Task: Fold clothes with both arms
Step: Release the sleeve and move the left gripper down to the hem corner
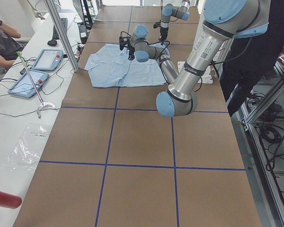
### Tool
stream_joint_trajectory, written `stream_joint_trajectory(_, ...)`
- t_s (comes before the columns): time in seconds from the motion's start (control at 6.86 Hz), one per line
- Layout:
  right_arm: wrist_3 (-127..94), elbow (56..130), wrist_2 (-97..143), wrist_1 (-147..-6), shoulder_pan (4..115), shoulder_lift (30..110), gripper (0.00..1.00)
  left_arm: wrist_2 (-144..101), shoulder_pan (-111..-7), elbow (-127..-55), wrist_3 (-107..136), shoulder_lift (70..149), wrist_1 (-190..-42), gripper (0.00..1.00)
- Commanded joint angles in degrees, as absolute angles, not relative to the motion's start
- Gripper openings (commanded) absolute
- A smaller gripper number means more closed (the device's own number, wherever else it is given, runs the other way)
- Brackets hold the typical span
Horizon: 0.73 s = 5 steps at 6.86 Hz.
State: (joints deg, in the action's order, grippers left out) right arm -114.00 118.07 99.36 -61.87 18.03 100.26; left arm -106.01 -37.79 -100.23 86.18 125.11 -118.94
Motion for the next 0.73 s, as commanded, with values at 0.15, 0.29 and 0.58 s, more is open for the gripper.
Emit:
stream_joint_trajectory(0.15,-113.82,118.92,99.4,-61.87,18.02,100.2,0.0,-105.91,-36.48,-103.69,88.05,117.72,-118.92,0.78)
stream_joint_trajectory(0.29,-113.82,119.18,99.4,-61.87,18.02,100.11,0.0,-103.21,-31.69,-107.1,90.94,112.81,-118.65,0.78)
stream_joint_trajectory(0.58,-113.73,119.36,99.58,-61.87,18.19,100.2,0.0,-91.11,-19.83,-108.37,96.91,109.16,-113.51,0.78)
